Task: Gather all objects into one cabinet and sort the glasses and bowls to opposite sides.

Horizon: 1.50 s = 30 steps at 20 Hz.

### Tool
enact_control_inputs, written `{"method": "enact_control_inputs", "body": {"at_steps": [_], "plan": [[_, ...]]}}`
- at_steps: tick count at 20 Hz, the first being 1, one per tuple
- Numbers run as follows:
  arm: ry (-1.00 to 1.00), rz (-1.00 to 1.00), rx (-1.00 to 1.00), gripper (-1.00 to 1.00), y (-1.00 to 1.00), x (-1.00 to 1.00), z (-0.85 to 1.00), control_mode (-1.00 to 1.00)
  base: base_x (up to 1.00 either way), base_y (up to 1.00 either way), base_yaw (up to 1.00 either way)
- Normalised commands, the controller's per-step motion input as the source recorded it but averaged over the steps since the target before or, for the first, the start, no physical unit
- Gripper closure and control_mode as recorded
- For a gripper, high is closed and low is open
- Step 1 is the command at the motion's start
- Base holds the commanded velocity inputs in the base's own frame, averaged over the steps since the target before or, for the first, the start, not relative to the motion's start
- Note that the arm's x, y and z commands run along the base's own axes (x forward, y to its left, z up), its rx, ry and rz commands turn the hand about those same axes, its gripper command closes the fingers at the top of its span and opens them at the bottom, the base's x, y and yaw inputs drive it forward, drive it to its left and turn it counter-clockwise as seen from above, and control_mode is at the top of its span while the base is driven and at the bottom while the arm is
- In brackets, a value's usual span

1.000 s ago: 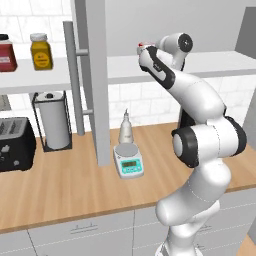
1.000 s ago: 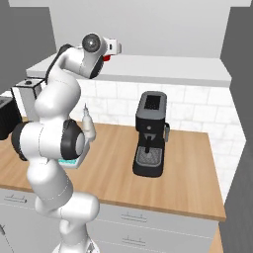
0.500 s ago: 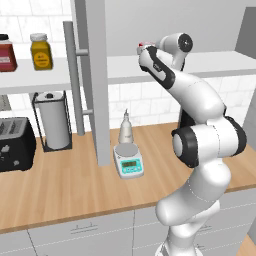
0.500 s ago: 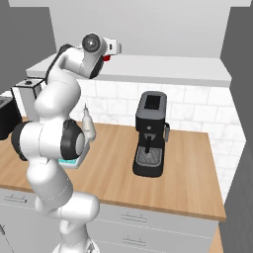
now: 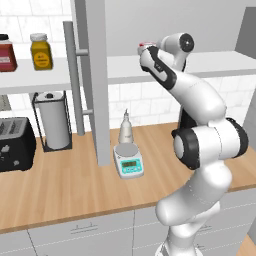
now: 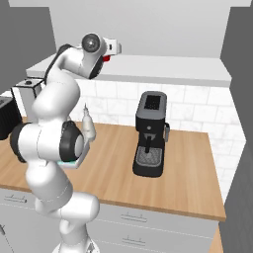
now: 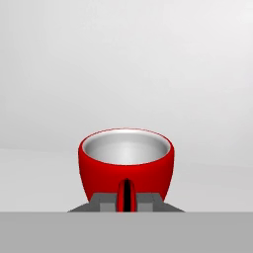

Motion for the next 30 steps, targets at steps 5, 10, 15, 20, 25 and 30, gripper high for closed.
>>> {"method": "enact_control_inputs", "body": {"at_steps": [5, 10, 15, 20, 25, 30], "plan": [[0.00, 0.00, 0.00, 1.00, -0.28, -0.81, 0.01, -1.00, 0.00, 0.00, 0.00], [0.00, 0.00, 0.00, 1.00, -0.24, -0.74, 0.12, -1.00, 0.00, 0.00, 0.00], [0.00, 0.00, 0.00, 1.00, -0.20, -0.81, 0.20, -1.00, 0.00, 0.00, 0.00], [0.00, 0.00, 0.00, 1.00, -0.25, -0.94, 0.16, -1.00, 0.00, 0.00, 0.00], [-0.01, 0.00, -0.01, 1.00, -0.04, -1.00, 0.10, -1.00, 0.00, 0.00, 0.00], [0.02, 0.00, 0.00, 1.00, 0.00, -0.98, 0.01, -1.00, 0.00, 0.00, 0.00]]}}
